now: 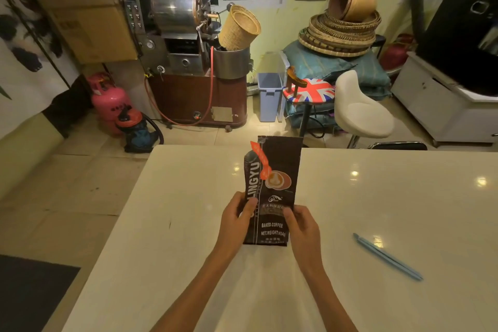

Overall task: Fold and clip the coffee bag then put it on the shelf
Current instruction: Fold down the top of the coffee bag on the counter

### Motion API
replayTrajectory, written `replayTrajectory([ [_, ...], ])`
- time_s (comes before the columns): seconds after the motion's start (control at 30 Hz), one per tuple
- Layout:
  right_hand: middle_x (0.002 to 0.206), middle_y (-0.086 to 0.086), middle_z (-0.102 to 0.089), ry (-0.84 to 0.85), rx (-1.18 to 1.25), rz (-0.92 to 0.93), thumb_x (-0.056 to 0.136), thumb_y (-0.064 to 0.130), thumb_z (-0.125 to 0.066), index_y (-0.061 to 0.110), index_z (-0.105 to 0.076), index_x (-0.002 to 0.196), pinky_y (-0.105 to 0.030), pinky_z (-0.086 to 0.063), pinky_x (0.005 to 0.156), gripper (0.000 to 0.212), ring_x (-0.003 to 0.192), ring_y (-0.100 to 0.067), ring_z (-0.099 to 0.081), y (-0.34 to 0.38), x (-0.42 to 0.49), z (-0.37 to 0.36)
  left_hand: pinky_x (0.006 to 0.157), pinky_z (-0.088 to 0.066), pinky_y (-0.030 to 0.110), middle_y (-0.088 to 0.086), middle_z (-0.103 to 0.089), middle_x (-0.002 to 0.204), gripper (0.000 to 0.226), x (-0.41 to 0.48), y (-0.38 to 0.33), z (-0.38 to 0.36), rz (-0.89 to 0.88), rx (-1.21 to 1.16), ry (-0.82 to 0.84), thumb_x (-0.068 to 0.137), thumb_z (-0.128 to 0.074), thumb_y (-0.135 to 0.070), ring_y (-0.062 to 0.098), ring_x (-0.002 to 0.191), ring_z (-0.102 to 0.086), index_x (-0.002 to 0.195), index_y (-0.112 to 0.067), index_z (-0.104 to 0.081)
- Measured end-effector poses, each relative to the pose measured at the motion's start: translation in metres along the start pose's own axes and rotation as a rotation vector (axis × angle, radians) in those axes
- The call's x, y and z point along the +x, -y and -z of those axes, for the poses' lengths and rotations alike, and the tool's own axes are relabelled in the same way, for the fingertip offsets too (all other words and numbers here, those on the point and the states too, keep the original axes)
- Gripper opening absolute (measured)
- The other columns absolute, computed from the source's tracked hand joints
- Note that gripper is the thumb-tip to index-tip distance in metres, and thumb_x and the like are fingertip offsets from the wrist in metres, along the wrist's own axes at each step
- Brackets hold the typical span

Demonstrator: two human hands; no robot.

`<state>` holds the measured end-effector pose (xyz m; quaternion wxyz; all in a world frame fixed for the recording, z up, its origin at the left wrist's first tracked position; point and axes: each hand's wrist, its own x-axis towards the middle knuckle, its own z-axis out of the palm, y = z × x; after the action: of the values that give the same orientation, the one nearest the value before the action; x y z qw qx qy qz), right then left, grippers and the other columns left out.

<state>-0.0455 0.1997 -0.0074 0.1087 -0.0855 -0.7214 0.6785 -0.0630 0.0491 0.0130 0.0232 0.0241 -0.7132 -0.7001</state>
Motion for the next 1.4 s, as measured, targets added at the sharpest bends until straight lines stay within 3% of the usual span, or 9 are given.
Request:
replayTrajectory([
  [0.2, 0.093, 0.006, -0.068, 0.03, -0.054, 0.099, 0.091, 0.01, -0.063, 0.009, -0.057, 0.099, -0.015, -0.057, 0.065, 0.01, 0.084, -0.002, -0.068, 0.011, 0.023, 0.005, 0.066, -0.054, 0.017, -0.005, -0.069, 0.087, 0.01, 0.017, -0.014, 0.0, -0.08, -0.001, 0.043, 0.095, -0.054, -0.003, 0.003, 0.079, -0.069, 0.096, -0.012, -0.058],
  [0.33, 0.091, -0.001, -0.07, 0.046, -0.084, 0.001, 0.09, 0.008, -0.064, 0.009, -0.059, 0.094, -0.02, -0.057, 0.068, 0.006, 0.085, -0.017, -0.068, -0.022, 0.013, 0.007, 0.078, -0.058, 0.027, 0.005, -0.071, 0.101, 0.013, 0.006, 0.025, -0.001, -0.029, 0.051, 0.044, 0.094, -0.058, -0.012, 0.018, 0.094, -0.069, 0.103, -0.02, -0.062],
  [0.53, 0.095, 0.003, -0.069, 0.088, -0.096, -0.023, 0.09, 0.008, -0.065, 0.013, -0.06, 0.099, -0.013, -0.054, 0.068, 0.013, 0.084, 0.006, -0.067, -0.025, 0.019, 0.008, 0.087, -0.058, 0.037, 0.001, -0.073, 0.106, 0.018, 0.016, 0.035, 0.0, 0.03, 0.048, 0.034, 0.092, -0.063, -0.016, 0.019, 0.101, -0.07, 0.107, -0.025, -0.066],
  [0.77, 0.093, 0.009, -0.073, 0.117, -0.235, -0.059, 0.089, 0.017, -0.068, 0.011, -0.065, 0.102, -0.016, -0.053, 0.07, 0.015, 0.081, 0.005, -0.067, -0.039, 0.017, 0.012, 0.088, -0.055, 0.023, -0.014, -0.073, 0.105, 0.034, 0.018, 0.052, 0.011, 0.018, 0.214, 0.109, 0.085, -0.072, -0.017, 0.003, 0.101, -0.068, 0.108, -0.041, -0.062],
  [1.0, 0.087, 0.0, -0.073, 0.152, -0.358, -0.038, 0.092, 0.029, -0.062, 0.016, -0.059, 0.078, -0.023, -0.056, 0.065, 0.019, 0.081, -0.016, -0.069, -0.028, 0.015, 0.025, 0.079, -0.06, 0.036, 0.009, -0.072, 0.098, 0.01, 0.01, 0.055, 0.005, 0.072, 0.18, 0.066, 0.094, -0.06, -0.015, 0.027, 0.097, -0.069, 0.098, -0.006, -0.063],
  [1.07, 0.095, -0.001, -0.072, 0.16, -0.274, -0.066, 0.094, 0.018, -0.06, 0.012, -0.061, 0.09, -0.016, -0.055, 0.064, 0.007, 0.083, -0.013, -0.07, -0.03, 0.008, 0.023, 0.078, -0.06, 0.03, 0.007, -0.07, 0.107, 0.012, 0.001, 0.051, 0.001, 0.1, 0.114, 0.109, 0.096, -0.055, -0.012, 0.024, 0.103, -0.069, 0.107, -0.012, -0.059],
  [1.17, 0.12, 0.002, -0.062, 0.194, -0.14, -0.003, 0.091, 0.007, -0.062, 0.011, -0.052, 0.121, -0.021, -0.056, 0.082, 0.032, 0.107, -0.002, -0.064, -0.021, 0.012, 0.018, 0.087, -0.056, 0.024, -0.002, -0.059, 0.123, 0.039, 0.0, 0.036, 0.003, 0.043, 0.079, 0.237, 0.095, -0.055, -0.004, 0.006, 0.114, -0.062, 0.129, -0.016, -0.041],
  [1.23, 0.117, -0.001, -0.062, 0.189, -0.078, 0.037, 0.09, 0.006, -0.063, 0.008, -0.051, 0.118, -0.019, -0.056, 0.079, 0.03, 0.102, 0.002, -0.064, -0.005, 0.022, 0.014, 0.094, -0.053, 0.024, -0.007, -0.056, 0.127, 0.048, 0.005, 0.023, 0.004, -0.023, 0.098, 0.258, 0.093, -0.06, -0.011, 0.001, 0.118, -0.057, 0.135, -0.019, -0.038],
  [1.4, 0.082, 0.001, -0.067, 0.092, -0.142, 0.121, 0.096, 0.017, -0.055, 0.015, -0.056, 0.087, -0.016, -0.054, 0.061, 0.01, 0.074, -0.01, -0.068, 0.015, 0.035, 0.011, 0.077, -0.058, 0.027, 0.0, -0.07, 0.098, 0.009, 0.022, -0.012, 0.0, -0.075, 0.074, 0.036, 0.093, -0.061, -0.028, 0.014, 0.092, -0.069, 0.098, -0.021, -0.059],
])
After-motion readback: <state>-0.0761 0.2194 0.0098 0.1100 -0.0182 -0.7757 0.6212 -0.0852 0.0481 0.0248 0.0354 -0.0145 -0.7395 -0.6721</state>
